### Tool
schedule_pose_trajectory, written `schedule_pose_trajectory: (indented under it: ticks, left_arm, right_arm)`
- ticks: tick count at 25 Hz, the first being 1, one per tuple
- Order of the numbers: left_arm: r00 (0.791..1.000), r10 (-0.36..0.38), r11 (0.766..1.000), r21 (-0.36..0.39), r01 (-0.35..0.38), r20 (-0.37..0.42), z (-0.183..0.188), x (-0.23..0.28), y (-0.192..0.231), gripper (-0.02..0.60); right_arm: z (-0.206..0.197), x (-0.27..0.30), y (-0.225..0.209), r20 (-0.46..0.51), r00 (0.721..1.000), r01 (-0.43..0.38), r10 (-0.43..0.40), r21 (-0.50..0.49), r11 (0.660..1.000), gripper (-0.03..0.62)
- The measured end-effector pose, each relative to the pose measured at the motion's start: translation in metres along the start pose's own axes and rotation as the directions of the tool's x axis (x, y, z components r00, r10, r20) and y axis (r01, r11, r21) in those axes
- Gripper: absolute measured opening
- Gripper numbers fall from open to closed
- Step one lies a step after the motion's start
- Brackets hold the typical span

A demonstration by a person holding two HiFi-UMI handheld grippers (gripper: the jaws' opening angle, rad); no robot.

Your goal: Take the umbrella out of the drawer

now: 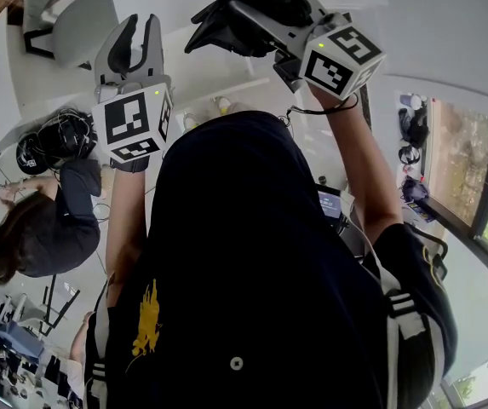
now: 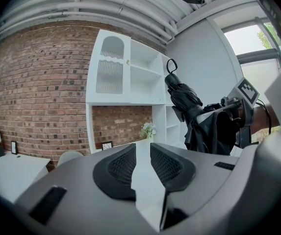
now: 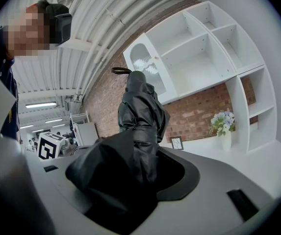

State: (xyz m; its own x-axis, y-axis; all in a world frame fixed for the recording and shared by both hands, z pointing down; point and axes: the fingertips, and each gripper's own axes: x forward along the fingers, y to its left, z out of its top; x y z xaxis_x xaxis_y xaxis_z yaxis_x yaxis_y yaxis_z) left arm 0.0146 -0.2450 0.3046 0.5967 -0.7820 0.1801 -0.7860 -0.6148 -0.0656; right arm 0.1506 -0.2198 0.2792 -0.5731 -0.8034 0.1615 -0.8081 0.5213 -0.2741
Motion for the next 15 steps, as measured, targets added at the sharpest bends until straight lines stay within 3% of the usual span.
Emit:
schedule_pose_trajectory:
  ticks: [15]
  left_arm:
    - [1.0, 0.0, 1.0, -0.003, 0.0, 0.0, -0.0001, 0.0002, -0.0004, 0.101]
  right_arm:
    - [0.0005, 0.0005, 0.001, 0.002, 1.0, -0.006, 0.006, 0.004, 1.0, 0.26]
